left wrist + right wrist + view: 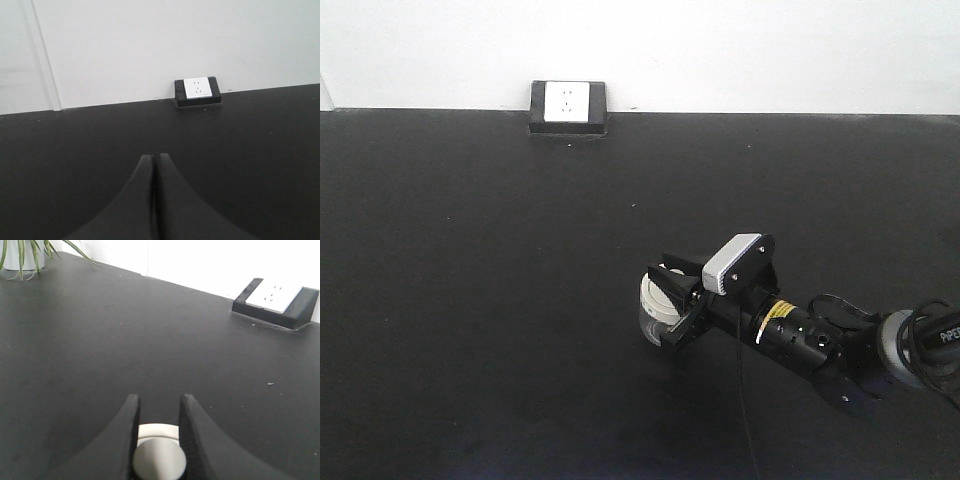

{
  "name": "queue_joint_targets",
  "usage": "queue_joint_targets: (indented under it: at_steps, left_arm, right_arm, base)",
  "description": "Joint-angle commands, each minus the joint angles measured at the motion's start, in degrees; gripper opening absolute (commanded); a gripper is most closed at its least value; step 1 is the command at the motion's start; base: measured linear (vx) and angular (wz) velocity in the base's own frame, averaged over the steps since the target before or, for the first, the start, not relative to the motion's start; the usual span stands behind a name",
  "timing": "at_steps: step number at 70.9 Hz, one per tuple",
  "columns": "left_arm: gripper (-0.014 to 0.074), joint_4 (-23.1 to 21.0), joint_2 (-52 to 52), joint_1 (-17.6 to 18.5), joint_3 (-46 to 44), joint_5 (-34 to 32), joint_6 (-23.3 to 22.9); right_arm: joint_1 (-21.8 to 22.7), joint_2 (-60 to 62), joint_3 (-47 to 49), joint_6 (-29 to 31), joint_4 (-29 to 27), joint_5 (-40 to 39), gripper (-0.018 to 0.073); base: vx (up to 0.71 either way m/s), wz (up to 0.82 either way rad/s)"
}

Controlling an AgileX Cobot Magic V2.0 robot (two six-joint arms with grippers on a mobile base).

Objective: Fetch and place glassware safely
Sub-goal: 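Lower the jar with the right gripper onto the black bench top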

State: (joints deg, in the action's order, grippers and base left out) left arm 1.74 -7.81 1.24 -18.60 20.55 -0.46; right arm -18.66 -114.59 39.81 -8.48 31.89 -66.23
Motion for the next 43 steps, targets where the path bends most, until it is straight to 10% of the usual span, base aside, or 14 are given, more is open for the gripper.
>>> queue_joint_targets:
  at_steps: [1,16,43]
  left_arm:
    - [-0.0007,-0.35,-0.54,0.27,-1.46,-4.04,-0.34]
    - [-0.0007,-0.35,-0.54,0.27,-1.46,-4.04,-0.34]
    - [-0.0007,-0.35,-0.54,0.27,-1.46,-4.04,-0.34]
  right_arm:
    - [0.35,2.04,0.98,0.44,-0.75,-10.73,0.0006]
    - [0.35,2.04,0.98,-1.44,-0.75,-10.77,0.0113]
    - [0.28,2.36,0.98,-1.66,-1.81,-10.77,0.0643]
  base:
    - [0.0,0.0]
    - [0.0,0.0]
    - [0.0,0.0]
